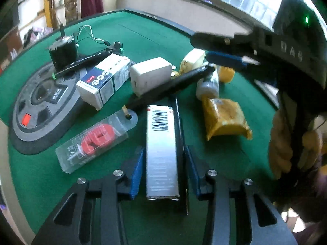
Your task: Organize objects
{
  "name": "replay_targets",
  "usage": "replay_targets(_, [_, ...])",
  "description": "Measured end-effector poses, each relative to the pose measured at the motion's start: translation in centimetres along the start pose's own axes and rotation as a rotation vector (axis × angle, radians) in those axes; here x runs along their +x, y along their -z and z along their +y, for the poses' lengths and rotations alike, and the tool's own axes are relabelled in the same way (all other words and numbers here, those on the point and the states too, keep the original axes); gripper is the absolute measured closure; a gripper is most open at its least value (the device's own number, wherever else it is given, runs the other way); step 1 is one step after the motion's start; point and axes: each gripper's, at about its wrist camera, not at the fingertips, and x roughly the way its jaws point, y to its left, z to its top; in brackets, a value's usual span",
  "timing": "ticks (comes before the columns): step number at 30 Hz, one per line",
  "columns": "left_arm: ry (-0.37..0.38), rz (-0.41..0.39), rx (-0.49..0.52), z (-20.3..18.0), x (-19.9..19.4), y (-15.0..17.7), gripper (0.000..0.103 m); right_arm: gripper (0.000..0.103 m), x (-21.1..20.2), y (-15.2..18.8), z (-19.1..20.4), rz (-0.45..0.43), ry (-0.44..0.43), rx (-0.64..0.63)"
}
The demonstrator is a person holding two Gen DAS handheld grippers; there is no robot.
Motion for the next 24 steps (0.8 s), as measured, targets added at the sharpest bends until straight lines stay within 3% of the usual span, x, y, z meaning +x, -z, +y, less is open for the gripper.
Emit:
replay_targets(1, [0.011, -0.003, -0.009, 0.1, -0.2, 0.0, 0.08, 0.045, 0.0, 0.0, -0.1, 0.001, 0.001, 0.003])
replay_targets(5, [0.019, 0.003, -0.032, 0.5, -0.4, 0.4, 0.08, 0.045, 0.0, 0.0, -0.1, 0.009, -0.007, 0.013])
replay_targets(17, [-0.161, -0.033, 0.008, -2.8, 0.7, 0.1, 0.08, 0.045, 0.1, 0.2, 0.3, 0.013, -0.002, -0.002])
replay_targets(24, [-0.17, -0.071, -0.061, -3.3, -0.2, 1.5, 0.081, 0.045, 0.2, 0.2, 0.4, 0.013, 0.001, -0.011])
